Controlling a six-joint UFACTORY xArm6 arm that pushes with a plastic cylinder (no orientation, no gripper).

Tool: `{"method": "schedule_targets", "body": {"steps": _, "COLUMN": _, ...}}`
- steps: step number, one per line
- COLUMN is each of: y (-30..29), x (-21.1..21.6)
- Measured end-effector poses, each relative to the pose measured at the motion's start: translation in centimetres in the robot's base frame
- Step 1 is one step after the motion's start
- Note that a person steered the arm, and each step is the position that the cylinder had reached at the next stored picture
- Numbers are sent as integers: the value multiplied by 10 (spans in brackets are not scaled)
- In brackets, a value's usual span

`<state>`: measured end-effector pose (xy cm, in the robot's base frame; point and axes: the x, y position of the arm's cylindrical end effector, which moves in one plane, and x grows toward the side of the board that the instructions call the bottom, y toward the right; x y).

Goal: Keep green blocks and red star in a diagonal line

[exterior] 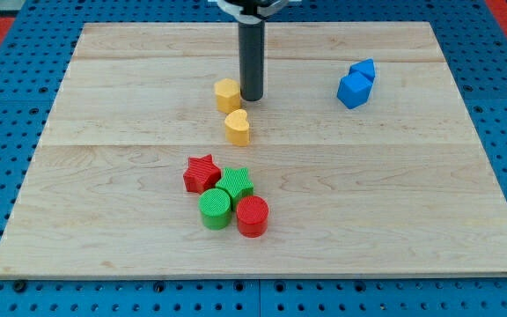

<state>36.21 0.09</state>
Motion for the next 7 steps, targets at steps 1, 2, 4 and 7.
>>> {"method": "schedule_targets", "body": {"steps": 1, "y": 43, "x": 66}}
{"method": "schedule_targets", "body": {"steps": 2, "y": -8, "x": 101}}
{"method": "schedule_targets", "body": {"steps": 4, "y": -22, "x": 56}}
{"method": "schedule_targets", "body": {"steps": 7, "y": 28, "x": 176}}
